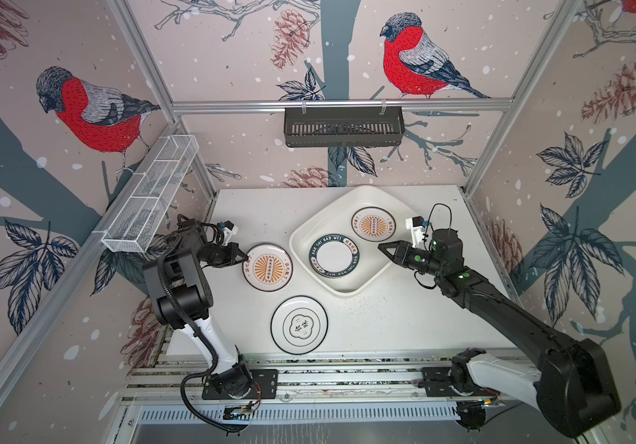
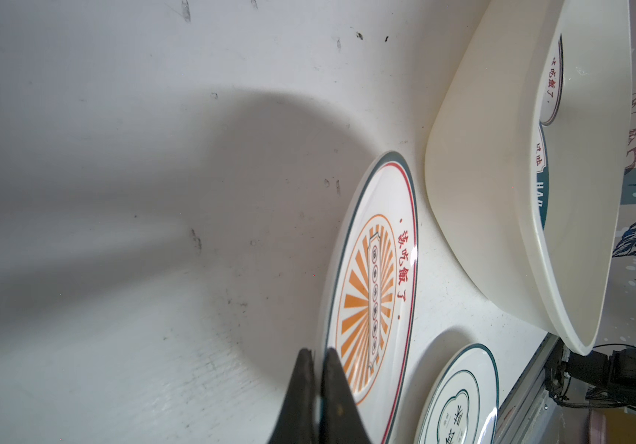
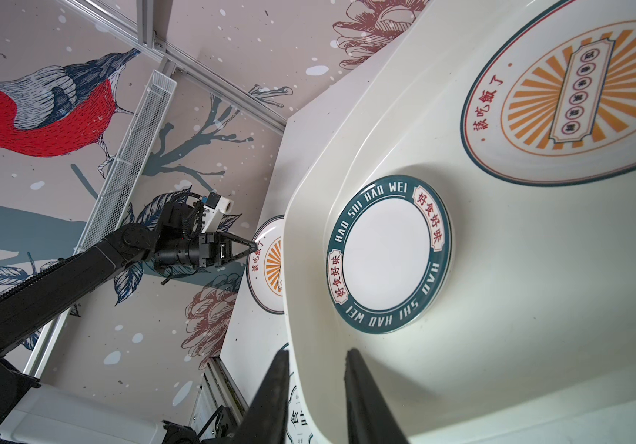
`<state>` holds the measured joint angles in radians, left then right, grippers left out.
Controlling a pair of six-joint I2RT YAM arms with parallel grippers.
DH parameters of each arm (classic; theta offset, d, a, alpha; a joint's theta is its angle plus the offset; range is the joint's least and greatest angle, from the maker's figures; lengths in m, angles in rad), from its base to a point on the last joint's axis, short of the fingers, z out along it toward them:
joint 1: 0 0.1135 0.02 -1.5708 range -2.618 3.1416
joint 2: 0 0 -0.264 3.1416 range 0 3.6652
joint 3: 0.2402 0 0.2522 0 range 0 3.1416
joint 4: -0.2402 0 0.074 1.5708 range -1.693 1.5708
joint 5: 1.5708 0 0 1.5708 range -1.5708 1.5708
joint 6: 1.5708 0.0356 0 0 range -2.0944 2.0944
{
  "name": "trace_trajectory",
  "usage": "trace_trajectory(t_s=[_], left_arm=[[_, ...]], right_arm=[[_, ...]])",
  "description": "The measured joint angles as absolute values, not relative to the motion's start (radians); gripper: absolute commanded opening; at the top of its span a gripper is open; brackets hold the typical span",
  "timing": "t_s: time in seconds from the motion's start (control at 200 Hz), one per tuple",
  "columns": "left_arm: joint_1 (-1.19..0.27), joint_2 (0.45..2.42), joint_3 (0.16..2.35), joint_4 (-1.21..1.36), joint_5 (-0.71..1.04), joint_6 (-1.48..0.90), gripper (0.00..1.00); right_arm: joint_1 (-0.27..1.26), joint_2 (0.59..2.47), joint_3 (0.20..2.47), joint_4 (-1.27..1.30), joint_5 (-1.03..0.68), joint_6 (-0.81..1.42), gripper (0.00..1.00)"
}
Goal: Place the plates into the plastic bin on the countertop
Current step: 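Tilt the sunburst plate up on edge with the left gripper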
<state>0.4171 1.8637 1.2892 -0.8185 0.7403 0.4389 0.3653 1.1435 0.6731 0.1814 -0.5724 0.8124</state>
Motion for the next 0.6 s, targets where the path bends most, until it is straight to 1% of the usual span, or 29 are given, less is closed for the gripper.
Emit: trace_trajectory(t_s=[0.6], left_arm=[[0.514, 1.864, 1.276, -0.818, 0.868, 0.365, 0.0]], right_arm=[[0.359, 1.135, 0.667, 0.181, -0.577, 0.812, 0.27]])
